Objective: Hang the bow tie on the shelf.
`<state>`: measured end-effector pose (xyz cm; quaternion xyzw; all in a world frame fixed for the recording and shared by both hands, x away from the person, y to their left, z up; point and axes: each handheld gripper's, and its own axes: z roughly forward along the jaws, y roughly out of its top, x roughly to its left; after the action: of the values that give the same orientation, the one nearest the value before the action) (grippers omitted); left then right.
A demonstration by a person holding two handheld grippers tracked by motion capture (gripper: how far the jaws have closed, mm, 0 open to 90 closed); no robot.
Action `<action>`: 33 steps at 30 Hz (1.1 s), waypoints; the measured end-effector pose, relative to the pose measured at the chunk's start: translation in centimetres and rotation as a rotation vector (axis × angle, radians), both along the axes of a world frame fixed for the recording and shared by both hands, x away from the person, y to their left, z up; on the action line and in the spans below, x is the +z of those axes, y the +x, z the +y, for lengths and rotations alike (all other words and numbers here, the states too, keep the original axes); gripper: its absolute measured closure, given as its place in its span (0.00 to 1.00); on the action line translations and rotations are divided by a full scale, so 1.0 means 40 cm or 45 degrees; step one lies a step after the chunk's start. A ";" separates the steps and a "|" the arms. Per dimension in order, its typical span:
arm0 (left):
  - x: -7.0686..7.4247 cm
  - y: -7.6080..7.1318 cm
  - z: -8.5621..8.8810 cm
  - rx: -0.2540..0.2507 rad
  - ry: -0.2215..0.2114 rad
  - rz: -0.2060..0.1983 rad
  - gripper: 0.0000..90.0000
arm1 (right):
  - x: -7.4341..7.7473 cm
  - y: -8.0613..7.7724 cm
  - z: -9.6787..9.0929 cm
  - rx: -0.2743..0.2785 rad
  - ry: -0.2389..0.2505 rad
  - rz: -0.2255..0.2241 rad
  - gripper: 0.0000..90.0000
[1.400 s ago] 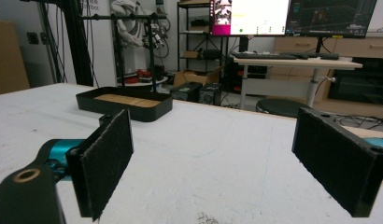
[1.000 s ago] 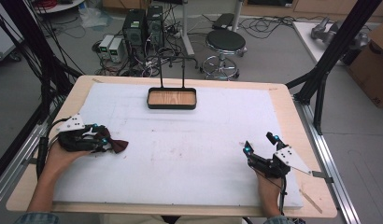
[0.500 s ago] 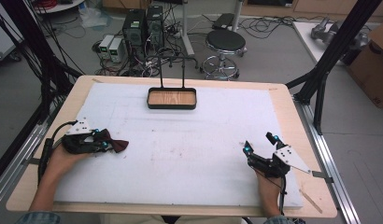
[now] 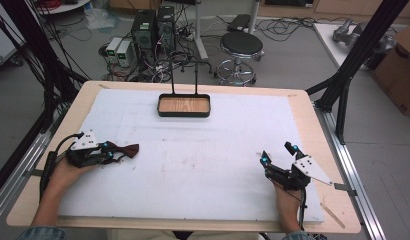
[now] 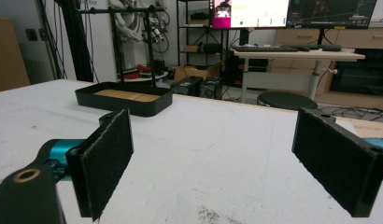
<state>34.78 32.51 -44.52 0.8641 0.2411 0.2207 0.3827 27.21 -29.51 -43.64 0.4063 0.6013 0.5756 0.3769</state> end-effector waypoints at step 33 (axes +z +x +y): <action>0.146 0.090 -0.143 0.241 -0.324 -0.359 0.93 | -0.001 0.001 -0.001 0.003 0.012 0.020 0.13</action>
<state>38.37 26.80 -38.67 0.7429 0.2913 0.3423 0.4961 27.25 -29.55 -43.69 0.4117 0.6020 0.5757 0.3697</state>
